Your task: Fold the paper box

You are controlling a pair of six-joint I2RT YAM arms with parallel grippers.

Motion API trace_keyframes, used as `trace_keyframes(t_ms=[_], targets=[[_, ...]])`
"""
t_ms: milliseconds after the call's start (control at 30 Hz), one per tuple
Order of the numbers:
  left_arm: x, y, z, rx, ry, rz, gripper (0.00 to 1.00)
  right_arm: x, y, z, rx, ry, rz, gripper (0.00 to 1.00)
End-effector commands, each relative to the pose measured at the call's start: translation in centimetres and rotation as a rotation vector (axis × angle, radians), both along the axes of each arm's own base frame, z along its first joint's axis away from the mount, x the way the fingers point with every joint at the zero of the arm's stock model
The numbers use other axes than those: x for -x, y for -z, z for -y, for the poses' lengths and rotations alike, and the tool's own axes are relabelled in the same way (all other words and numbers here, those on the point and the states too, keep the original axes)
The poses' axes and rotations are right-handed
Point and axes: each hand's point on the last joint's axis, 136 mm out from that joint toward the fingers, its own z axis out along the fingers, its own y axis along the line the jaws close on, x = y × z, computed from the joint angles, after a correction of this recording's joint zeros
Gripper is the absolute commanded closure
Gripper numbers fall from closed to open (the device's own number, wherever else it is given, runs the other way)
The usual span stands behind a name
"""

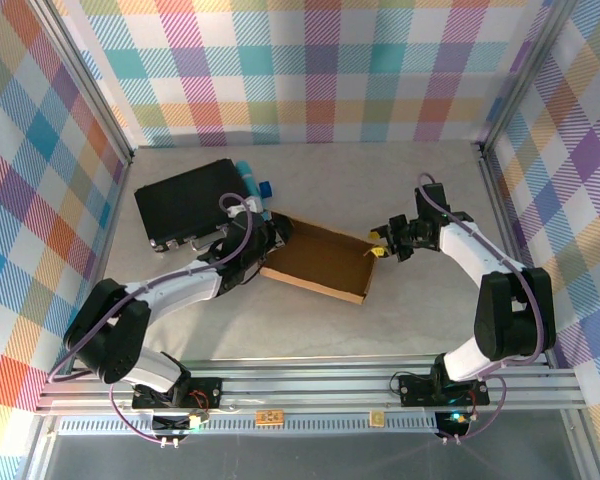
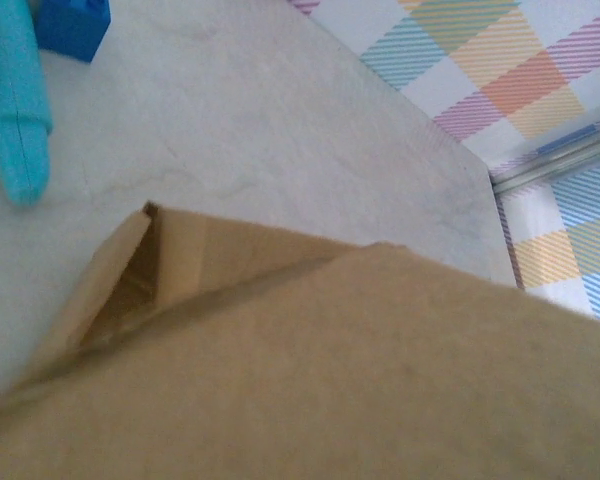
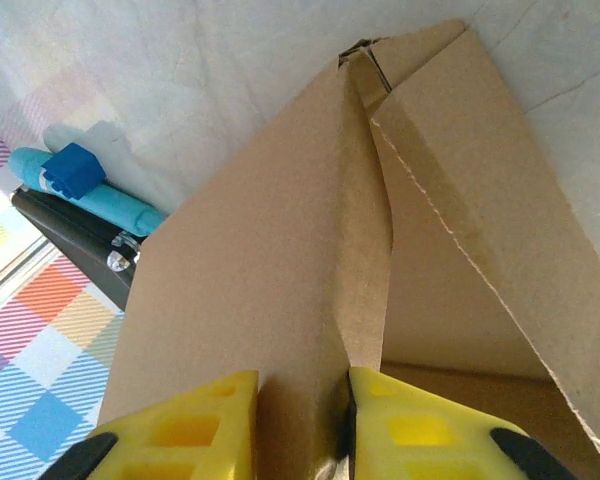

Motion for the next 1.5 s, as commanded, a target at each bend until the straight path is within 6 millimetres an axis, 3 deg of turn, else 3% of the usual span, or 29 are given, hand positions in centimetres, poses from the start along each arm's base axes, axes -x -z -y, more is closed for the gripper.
trace_keyframes(t_ms=[0, 233, 500, 633, 733, 933, 1067, 1200, 1467], targets=[[1.9, -2.0, 0.8, 0.13, 0.038, -0.041, 0.52, 0.3, 0.9, -0.1, 0.063, -0.06, 0.009, 0.73], [5.7, -2.7, -1.5, 0.114, 0.026, -0.167, 0.41, 0.2, 0.8, 0.0, 0.144, -0.133, 0.062, 0.73], [10.8, -2.7, -3.6, 0.183, 0.0, -0.372, 0.35, -0.1, 1.7, -0.6, 0.222, -0.222, 0.124, 0.74], [11.2, -4.8, -5.8, 0.231, -0.085, -0.402, 0.33, -0.7, 2.0, -0.5, 0.293, -0.284, 0.17, 0.76], [10.6, -5.0, -7.0, 0.268, -0.139, -0.466, 0.29, -1.4, 2.3, -0.3, 0.334, -0.334, 0.206, 0.76], [7.7, -2.2, -6.1, 0.17, -0.062, -0.636, 0.37, -2.8, 2.1, -0.2, 0.408, -0.482, 0.293, 0.77], [6.1, 1.1, -5.3, 0.093, -0.017, -0.689, 0.42, -2.9, 2.4, -0.2, 0.424, -0.544, 0.306, 0.77], [6.2, 5.5, -6.5, -0.034, -0.031, -0.766, 0.46, -2.7, 3.0, -0.1, 0.441, -0.583, 0.3, 0.77], [5.6, 10.5, -5.6, -0.079, 0.066, -0.775, 0.46, -2.0, 3.3, 0.5, 0.478, -0.663, 0.289, 0.68]])
